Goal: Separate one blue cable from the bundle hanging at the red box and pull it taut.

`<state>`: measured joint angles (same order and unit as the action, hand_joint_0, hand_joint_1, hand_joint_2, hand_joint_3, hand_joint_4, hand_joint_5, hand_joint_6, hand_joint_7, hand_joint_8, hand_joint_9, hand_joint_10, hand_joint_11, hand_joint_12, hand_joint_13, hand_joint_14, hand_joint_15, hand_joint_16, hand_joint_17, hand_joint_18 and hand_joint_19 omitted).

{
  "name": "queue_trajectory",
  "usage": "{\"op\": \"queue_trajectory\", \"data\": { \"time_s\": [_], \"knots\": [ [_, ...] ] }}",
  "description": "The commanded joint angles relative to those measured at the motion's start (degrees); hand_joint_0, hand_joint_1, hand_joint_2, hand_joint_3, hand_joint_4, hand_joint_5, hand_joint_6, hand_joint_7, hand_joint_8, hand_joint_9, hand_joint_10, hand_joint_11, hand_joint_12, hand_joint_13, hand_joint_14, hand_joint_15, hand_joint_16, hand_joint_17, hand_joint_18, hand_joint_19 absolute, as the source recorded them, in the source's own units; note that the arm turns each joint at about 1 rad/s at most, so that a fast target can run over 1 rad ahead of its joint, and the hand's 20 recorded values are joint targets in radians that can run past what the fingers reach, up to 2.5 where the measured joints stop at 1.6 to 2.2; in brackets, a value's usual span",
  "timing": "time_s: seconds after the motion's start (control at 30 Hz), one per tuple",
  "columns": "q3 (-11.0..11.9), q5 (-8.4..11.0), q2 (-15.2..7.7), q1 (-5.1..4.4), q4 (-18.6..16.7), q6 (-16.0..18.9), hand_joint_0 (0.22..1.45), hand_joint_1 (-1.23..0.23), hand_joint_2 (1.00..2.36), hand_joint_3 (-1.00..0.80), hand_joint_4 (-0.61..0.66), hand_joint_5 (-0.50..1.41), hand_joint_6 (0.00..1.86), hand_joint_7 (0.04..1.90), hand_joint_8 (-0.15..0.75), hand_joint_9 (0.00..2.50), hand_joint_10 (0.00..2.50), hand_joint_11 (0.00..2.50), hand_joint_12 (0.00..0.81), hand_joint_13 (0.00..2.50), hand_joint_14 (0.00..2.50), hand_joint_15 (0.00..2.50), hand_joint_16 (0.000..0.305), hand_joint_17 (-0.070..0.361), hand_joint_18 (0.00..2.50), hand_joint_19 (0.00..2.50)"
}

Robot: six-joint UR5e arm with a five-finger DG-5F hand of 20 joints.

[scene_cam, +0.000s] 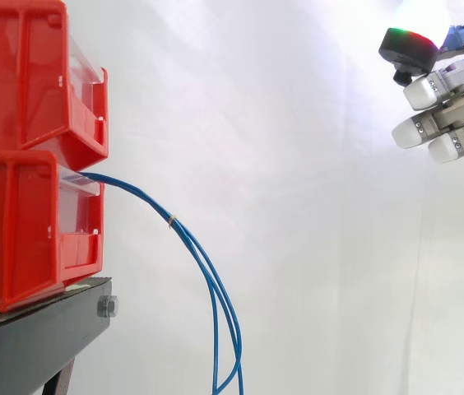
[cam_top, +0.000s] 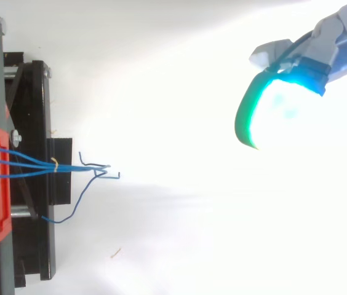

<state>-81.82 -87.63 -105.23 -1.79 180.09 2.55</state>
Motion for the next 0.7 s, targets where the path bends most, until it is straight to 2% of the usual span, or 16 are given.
{"op": "queue_trajectory", "data": {
  "time_s": [0.0,0.67],
  "knots": [
    [0.0,0.0,0.0,0.03,0.0,0.0,0.41,-0.47,1.0,-0.5,0.18,-0.24,0.5,0.75,0.283,0.39,0.0,0.18,0.365,0.2,0.0,0.05,0.053,0.119,0.01,0.01],
    [0.0,0.0,0.0,-0.06,0.0,0.0,0.41,-0.52,1.0,-0.5,0.18,-0.24,0.5,0.75,0.281,0.4,0.0,0.19,0.363,0.21,0.0,0.05,0.052,0.117,0.03,0.02]
  ]
}}
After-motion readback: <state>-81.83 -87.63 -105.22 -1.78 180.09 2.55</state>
